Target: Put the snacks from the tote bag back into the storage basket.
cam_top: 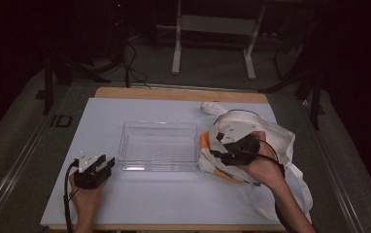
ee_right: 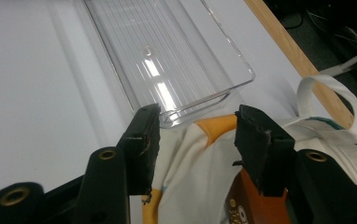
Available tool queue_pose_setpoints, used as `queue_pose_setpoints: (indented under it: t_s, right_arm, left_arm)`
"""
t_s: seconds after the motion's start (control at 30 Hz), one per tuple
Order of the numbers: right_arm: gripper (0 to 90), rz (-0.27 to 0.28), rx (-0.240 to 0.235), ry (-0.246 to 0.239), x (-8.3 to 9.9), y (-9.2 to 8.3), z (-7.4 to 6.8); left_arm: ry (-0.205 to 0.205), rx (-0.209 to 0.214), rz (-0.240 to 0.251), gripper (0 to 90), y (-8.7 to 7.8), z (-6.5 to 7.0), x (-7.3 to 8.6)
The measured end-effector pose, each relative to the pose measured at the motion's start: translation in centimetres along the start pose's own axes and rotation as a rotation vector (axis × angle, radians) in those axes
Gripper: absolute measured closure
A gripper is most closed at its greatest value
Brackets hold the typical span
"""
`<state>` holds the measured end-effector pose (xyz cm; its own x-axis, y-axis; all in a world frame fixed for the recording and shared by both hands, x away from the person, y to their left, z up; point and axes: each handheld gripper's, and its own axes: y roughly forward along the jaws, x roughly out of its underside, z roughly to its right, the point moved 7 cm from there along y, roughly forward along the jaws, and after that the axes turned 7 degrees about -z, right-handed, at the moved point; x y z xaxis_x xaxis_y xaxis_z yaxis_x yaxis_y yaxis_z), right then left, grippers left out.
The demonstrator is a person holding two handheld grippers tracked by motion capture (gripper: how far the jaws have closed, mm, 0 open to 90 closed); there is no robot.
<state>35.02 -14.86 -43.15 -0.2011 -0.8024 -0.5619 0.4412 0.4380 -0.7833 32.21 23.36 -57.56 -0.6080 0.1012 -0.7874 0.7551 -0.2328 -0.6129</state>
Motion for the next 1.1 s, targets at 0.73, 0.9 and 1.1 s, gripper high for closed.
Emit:
queue_pose_setpoints:
  t_s: [0.73,0.9,1.1]
  right_arm:
    - [49.9,-0.027,0.020,-0.006,-0.7,-0.6,1.8]
    - [49.6,-0.031,0.024,-0.004,-1.0,-0.7,2.3]
    - [49.4,-0.048,0.034,-0.011,-0.9,-0.8,2.9]
  left_arm:
    - [-0.004,0.002,-0.003,59.2,0.0,0.0,0.0]
    - [-0.004,0.002,-0.001,59.2,0.0,0.0,0.0]
    - [-0.002,0.001,-0.001,59.1,0.0,0.0,0.0]
